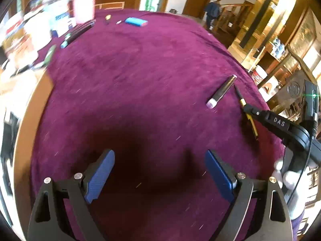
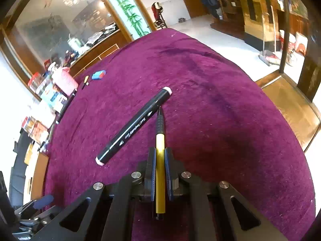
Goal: Organize rigid objects
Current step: 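Grasp the yellow marker with the right tool while the left tool reaches for the black marker, then grasp the black marker with pink cap with the left tool, then carry both markers over the box and open both tools to drop them in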
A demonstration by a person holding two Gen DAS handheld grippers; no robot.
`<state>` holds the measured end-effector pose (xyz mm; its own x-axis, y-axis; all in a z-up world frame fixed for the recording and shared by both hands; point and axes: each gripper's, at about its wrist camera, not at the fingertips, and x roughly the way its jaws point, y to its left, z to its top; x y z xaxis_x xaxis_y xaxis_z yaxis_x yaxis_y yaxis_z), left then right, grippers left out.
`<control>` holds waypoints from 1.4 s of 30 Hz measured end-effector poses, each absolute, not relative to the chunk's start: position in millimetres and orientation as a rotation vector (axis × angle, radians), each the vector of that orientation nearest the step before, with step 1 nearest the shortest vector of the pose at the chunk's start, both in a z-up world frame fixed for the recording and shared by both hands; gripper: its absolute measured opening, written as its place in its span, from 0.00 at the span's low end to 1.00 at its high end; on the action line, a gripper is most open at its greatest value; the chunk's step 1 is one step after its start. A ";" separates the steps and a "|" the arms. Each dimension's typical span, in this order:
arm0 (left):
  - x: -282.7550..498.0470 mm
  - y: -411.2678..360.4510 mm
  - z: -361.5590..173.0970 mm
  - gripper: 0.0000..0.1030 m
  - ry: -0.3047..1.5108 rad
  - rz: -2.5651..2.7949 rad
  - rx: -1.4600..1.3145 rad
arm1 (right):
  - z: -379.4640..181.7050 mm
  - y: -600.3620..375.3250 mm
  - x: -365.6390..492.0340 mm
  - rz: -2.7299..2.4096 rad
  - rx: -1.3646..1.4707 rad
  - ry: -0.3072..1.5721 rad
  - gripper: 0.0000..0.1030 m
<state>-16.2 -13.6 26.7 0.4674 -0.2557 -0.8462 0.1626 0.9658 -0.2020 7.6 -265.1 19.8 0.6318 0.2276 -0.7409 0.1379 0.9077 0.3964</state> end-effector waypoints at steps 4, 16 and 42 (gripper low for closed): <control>8.5 -55.5 30.3 0.88 1.010 -0.308 -0.031 | 17.3 -275.5 8.5 0.063 0.516 0.893 0.09; 85.0 -155.7 10.6 0.64 0.965 -0.445 0.263 | 16.6 -294.2 4.8 0.046 0.617 0.863 0.09; -54.2 22.7 96.1 0.14 0.854 -0.516 -0.202 | 16.7 -292.6 7.1 0.035 0.575 0.839 0.09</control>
<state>-54.2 22.7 96.1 0.5439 -0.5100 -0.6664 0.3523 0.8595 -0.3703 7.1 -292.6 16.7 0.6766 0.2504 -0.6925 0.1918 0.8480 0.4940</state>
